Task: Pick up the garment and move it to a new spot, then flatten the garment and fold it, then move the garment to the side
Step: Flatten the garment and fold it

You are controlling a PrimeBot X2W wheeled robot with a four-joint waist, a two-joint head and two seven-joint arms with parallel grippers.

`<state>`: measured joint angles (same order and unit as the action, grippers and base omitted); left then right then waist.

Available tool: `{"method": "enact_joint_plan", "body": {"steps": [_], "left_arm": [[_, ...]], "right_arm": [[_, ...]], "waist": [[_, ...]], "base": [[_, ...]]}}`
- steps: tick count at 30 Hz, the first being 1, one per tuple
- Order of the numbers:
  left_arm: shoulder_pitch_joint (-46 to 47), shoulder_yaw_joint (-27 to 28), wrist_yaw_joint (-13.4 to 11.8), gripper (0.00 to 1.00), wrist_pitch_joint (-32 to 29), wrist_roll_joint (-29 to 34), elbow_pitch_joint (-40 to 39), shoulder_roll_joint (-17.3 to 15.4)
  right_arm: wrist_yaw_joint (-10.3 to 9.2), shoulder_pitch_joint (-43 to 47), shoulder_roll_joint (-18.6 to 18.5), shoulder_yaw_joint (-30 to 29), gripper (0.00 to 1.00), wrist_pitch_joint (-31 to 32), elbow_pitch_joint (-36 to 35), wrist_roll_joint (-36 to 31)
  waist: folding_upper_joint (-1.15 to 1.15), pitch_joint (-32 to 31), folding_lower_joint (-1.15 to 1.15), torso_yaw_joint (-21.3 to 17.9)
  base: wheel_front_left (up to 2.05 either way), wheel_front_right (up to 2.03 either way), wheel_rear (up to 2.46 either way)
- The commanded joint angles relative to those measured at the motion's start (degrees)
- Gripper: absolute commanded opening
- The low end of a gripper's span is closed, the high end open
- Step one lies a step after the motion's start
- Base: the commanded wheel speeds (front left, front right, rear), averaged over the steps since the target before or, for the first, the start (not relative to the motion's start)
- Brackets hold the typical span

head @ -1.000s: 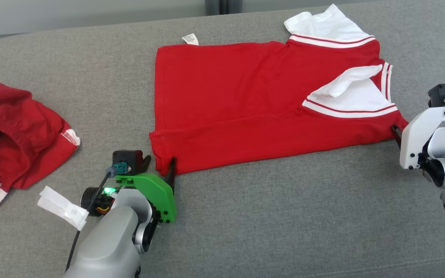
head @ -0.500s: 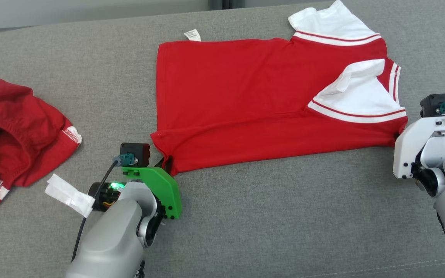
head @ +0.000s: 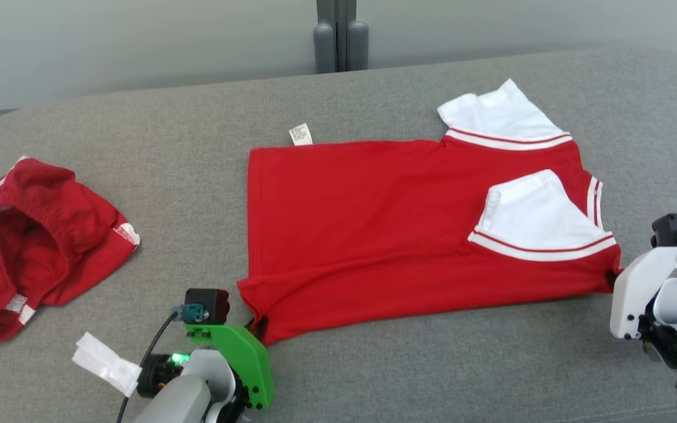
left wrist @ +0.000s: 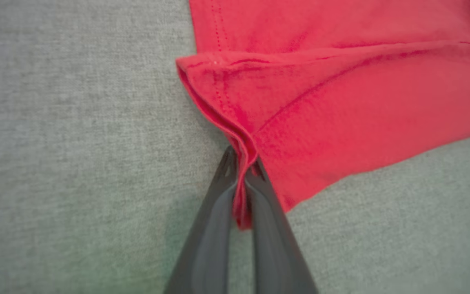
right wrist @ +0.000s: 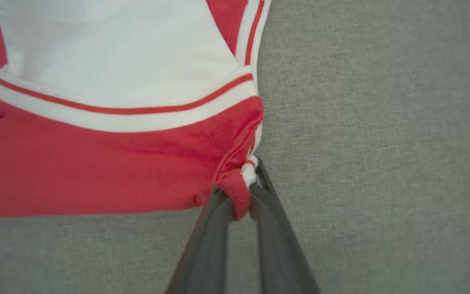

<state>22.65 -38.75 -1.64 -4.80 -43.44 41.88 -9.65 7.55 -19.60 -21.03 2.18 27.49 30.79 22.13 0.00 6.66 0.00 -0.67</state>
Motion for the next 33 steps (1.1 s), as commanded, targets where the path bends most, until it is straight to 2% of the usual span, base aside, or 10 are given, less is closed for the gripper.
{"method": "enact_joint_plan", "body": {"steps": [1,6,7,8,9,10,16,22,26,33], "left_arm": [[-3.96,-0.17,-1.27,0.00,-2.17,-0.95,-0.01,-1.77],[-8.97,-0.17,-4.13,0.00,-7.72,-2.69,-8.06,-4.13],[-9.57,-0.08,-4.66,0.00,-8.32,-3.02,-9.53,-4.33],[-10.08,0.04,-5.31,0.15,-8.66,-3.20,-11.39,-4.71],[-10.40,0.14,-5.84,0.93,-8.84,-3.17,-12.71,-5.06],[-10.80,0.20,-6.45,1.00,-9.17,-3.13,-14.22,-5.41],[-6.97,1.48,-8.23,1.00,-10.21,-2.39,-20.41,-7.23],[2.83,2.96,-7.12,1.00,-11.58,-0.98,-20.47,-7.88],[11.03,3.30,-5.49,1.00,-13.09,-0.67,-16.22,-6.71],[24.17,2.68,-3.36,1.00,-14.56,0.91,-4.86,-4.55]], "right_arm": [[-0.13,1.88,-0.24,-0.75,0.00,0.73,-1.42,0.18],[-0.13,6.68,0.59,-3.09,0.00,3.27,-6.12,-1.00],[-0.13,7.09,0.63,-3.64,0.54,3.55,-6.60,-1.54],[-0.13,7.47,0.86,-4.30,1.00,3.55,-7.20,-2.40],[-0.13,7.56,1.10,-4.79,1.00,3.39,-7.69,-3.13],[-0.12,7.47,1.36,-5.18,1.00,3.23,-8.20,-4.02],[-0.12,3.14,1.74,-5.79,1.00,3.54,-12.53,-6.30],[-0.12,-7.19,1.56,-2.90,1.00,5.25,-14.88,-5.35],[-0.11,-15.81,1.40,0.72,1.00,5.03,-11.61,-5.07],[-0.11,-30.53,1.31,8.83,1.00,1.53,-1.03,-4.32]], "waist": [[0.00,-1.55,0.00,0.03],[0.00,-1.90,0.00,-0.13],[0.00,-1.82,0.00,-0.13],[0.00,-1.69,0.00,-0.13],[0.00,-1.58,0.00,-0.15],[0.00,-1.44,0.00,-0.21],[0.00,0.17,0.00,-0.33],[0.00,3.51,0.00,-0.62],[0.00,6.71,0.00,-0.90],[0.00,13.29,0.00,-1.76]], "base": [[0.00,0.00,0.00],[0.00,0.00,0.00],[0.00,0.00,0.00],[0.00,0.00,0.00],[0.00,0.00,0.00],[0.00,0.00,0.00],[0.00,0.00,0.00],[0.00,0.00,0.00],[0.00,0.00,0.00],[0.00,0.00,0.00]]}}
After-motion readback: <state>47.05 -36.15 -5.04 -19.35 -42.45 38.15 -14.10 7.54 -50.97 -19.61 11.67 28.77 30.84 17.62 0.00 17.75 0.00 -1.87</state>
